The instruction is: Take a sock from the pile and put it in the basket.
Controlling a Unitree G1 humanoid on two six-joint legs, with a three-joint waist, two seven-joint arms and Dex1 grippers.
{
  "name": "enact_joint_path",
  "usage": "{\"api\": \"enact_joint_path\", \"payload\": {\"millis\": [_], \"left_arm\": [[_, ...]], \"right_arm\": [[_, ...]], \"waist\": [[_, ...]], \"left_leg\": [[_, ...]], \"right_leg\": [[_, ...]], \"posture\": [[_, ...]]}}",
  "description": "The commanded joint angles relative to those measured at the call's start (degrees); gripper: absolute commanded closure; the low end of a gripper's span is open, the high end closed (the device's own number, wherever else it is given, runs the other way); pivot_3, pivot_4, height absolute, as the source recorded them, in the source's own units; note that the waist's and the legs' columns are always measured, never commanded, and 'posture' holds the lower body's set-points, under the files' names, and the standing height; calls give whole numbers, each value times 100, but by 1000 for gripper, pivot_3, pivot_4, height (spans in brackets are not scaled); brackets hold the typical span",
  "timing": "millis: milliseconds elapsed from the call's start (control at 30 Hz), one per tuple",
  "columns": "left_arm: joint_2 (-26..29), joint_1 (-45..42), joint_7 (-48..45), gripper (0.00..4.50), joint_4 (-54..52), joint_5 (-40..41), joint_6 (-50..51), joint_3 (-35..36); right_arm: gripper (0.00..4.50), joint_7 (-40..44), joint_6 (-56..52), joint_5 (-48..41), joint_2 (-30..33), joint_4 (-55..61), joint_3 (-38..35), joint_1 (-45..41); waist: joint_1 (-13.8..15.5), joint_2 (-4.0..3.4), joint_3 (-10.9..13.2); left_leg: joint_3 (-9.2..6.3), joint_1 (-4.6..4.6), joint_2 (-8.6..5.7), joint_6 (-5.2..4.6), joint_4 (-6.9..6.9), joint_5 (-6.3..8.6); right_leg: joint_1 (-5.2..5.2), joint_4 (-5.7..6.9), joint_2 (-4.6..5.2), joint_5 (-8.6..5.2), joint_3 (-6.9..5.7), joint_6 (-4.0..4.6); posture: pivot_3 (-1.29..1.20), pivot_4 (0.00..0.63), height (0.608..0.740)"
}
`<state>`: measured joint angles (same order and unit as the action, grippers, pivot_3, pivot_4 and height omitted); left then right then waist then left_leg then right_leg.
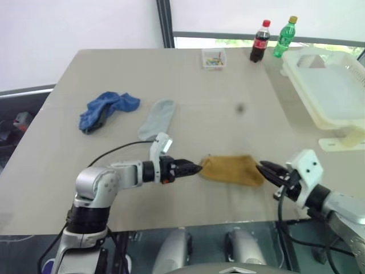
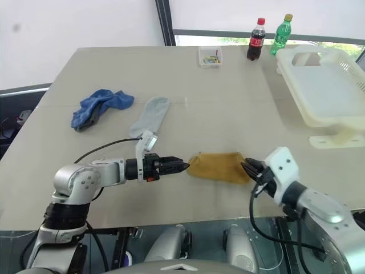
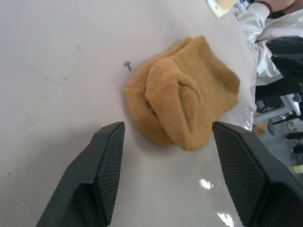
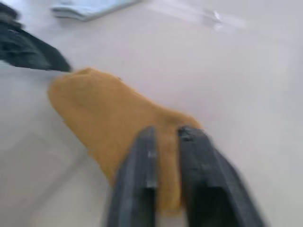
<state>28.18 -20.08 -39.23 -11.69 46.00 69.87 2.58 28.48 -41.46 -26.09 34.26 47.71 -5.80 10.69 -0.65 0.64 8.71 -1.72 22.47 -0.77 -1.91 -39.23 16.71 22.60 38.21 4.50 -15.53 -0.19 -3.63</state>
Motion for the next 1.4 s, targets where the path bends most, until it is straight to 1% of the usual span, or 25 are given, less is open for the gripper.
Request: {"api": "enact_joint_path", "payload": {"millis": [33,100,167,267,433,467,633,700,867,933,1100,1300,1400], "left_arm": [[-19,-117,-11,1330,10,70,14,-15],[-61,-156,29,1330,87,15,3,-105],[-107,-215,70,1330,194,-102,-15,-303],[-112,-272,56,1330,333,-200,97,-542],[-181,-438,-12,1330,480,-172,384,-818],[-223,-478,-6,1330,490,-150,440,-843],[-636,-786,-55,1330,745,259,917,-479],[-871,-989,-31,1330,1029,453,1154,-202],[-1082,-1224,-139,1330,1419,569,1246,-63],[-1145,-1289,-275,1330,1425,547,1076,-156],[-1493,-1572,-424,1330,1586,600,1114,-243],[-1836,-1888,-784,1330,1924,400,739,-722],[-1916,-2044,-1073,1330,2169,234,500,-1032]], "right_arm": [[4365,150,732,675,42,-874,704,-202],[4365,176,1032,979,37,-1451,931,-271],[4365,317,1353,1254,132,-2000,1124,-240],[4365,472,1643,1429,210,-2296,1240,-161],[4365,530,1668,1391,161,-2230,1214,-145],[4365,523,1663,1394,146,-2213,1214,-150],[4365,492,1589,1369,75,-2107,1243,-150],[4365,483,1537,1349,58,-2048,1230,-152],[4365,489,1453,1321,30,-1988,1169,-156],[4365,493,1423,1313,22,-1951,1149,-150],[4365,473,1311,1249,-18,-1824,1049,-128],[4365,414,1198,1228,-36,-1631,952,-24],[4365,348,1144,1233,-45,-1495,911,61]], "waist": [[-4,1,0],[0,0,0],[11,0,0],[7,12,-8],[22,13,-9],[26,13,-10],[27,15,-9],[20,14,-8],[10,18,-6],[8,18,-6],[53,19,-5],[51,19,-4],[64,19,-4]], "left_leg": [[0,2,0,2,1,-1],[2,3,-1,22,2,-13],[2,7,-1,24,3,-14],[1,1,-2,24,2,-14],[-11,-76,0,-1,12,3],[-11,-76,0,-1,12,2],[-14,-73,-1,-1,11,2],[-14,-72,-1,-1,11,2],[-19,-71,0,0,11,2],[-19,-70,-1,1,12,1],[-23,-63,-3,19,10,-9],[-22,-61,-3,21,14,-10],[-23,-59,-4,19,13,-9]], "right_leg": [[2,-1,0,0,0,0],[2,-7,0,0,1,0],[1,-14,2,0,1,1],[-9,-16,4,1,0,0],[-95,-33,5,-1,-12,1],[-95,-32,6,-1,-12,0],[-94,-32,6,0,-13,0],[-93,-32,6,0,-14,0],[-92,-31,4,-1,-18,0],[-92,-32,4,-1,-18,1],[-92,-37,8,0,-23,0],[-90,-39,7,-1,-23,1],[-91,-42,7,-1,-24,1]], "posture": [[0,150,740],[0,150,740],[0,150,740],[0,150,740],[0,150,740],[0,150,740],[0,150,740],[0,150,740],[0,150,740],[0,150,740],[0,150,740],[0,150,740],[0,150,740]]}}
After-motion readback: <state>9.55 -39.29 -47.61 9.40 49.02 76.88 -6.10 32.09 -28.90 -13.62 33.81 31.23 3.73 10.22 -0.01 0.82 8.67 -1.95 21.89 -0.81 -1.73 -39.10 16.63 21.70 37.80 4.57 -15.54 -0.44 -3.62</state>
